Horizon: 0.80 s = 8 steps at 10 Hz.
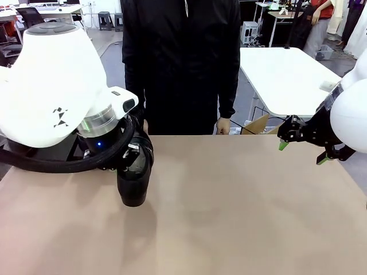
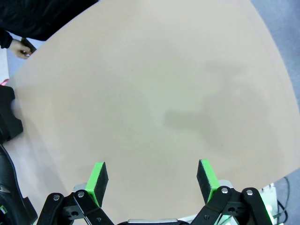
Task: Organize the shoes by placing them on the stand.
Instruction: Place the Shoe from the middle of the table onto the Shoes Stand.
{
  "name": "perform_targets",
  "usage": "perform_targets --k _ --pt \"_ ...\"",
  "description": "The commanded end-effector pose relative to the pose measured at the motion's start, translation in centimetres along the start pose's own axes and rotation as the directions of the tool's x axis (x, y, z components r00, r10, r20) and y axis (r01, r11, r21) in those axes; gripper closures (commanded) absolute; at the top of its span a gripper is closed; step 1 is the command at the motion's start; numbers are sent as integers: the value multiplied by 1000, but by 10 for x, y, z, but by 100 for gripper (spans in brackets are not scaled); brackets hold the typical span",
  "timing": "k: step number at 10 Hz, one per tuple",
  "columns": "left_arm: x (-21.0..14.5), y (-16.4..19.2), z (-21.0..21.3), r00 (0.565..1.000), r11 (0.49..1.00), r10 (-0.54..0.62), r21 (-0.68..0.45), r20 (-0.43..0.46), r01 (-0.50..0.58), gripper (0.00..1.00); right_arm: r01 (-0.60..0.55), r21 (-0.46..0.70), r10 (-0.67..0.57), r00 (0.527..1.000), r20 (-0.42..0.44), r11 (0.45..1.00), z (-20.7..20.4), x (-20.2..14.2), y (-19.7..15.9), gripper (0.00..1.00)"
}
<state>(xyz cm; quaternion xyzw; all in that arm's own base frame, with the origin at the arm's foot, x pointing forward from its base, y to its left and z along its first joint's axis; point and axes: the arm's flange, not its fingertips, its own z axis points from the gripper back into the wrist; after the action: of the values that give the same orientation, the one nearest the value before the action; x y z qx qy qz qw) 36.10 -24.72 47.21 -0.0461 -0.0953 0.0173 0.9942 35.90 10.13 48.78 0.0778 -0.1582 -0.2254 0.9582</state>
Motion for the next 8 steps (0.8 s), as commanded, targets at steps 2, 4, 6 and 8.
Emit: perform_targets --k 2,4,6,8 --pt "8 13 4 993 1000 -17 26 116 14 100 -7 13 7 1000 -10 1000 0 0 0 0" --pt "32 49 39 936 998 -11 55 351 -9 100 -7 13 7 1000 -10 1000 0 0 0 0" --pt "64 88 49 878 991 -23 128 478 -44 100 -7 13 7 1000 -10 1000 0 0 0 0" --pt "99 130 39 880 988 -31 149 473 -45 100 -7 13 7 1000 -10 1000 0 0 0 0"
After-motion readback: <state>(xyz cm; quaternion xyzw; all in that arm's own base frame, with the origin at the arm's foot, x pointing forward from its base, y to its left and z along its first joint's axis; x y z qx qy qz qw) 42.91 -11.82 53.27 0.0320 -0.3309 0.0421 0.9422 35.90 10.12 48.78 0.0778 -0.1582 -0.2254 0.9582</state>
